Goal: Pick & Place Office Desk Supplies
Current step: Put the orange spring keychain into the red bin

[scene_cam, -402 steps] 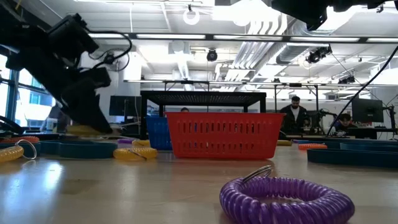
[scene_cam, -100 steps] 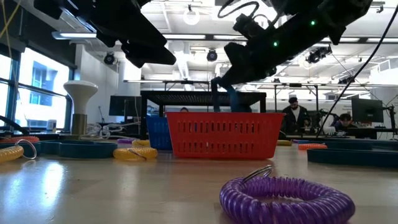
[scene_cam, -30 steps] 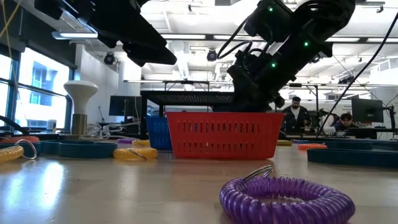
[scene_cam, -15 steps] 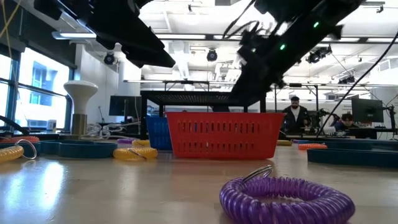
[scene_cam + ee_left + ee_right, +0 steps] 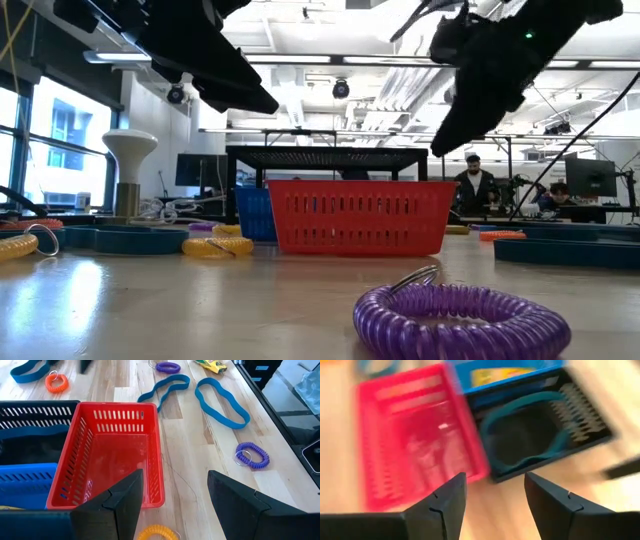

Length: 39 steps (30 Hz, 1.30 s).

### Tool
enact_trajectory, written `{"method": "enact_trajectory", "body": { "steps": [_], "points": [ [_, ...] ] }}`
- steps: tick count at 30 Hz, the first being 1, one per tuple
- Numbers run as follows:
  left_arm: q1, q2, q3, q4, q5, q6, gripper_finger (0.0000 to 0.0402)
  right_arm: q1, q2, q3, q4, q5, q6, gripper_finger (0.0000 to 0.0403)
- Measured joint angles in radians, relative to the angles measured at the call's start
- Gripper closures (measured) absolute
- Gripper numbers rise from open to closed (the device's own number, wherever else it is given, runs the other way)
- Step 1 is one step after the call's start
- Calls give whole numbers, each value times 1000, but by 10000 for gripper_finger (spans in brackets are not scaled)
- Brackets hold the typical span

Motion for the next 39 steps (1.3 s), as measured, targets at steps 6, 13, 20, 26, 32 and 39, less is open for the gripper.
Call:
{"method": "enact_trajectory", "body": {
  "steps": [6,13,20,26,32,39],
  "points": [
    [0,0,0,4,0,-2,186,25,63,-8,-102,-26,26,222],
    [2,0,0,4,0,1,186,-20,64,-10,-374,140,279,247],
    [2,0,0,4,-3,2,186,-171,64,-17,-437,104,339,258],
    [2,0,0,4,-3,2,186,-280,64,-17,-425,-19,341,258],
    [2,0,0,4,-3,2,186,-318,64,-17,-397,-48,334,258],
    [2,0,0,0,-3,2,186,-309,64,-17,-386,-65,327,258]
  ]
}}
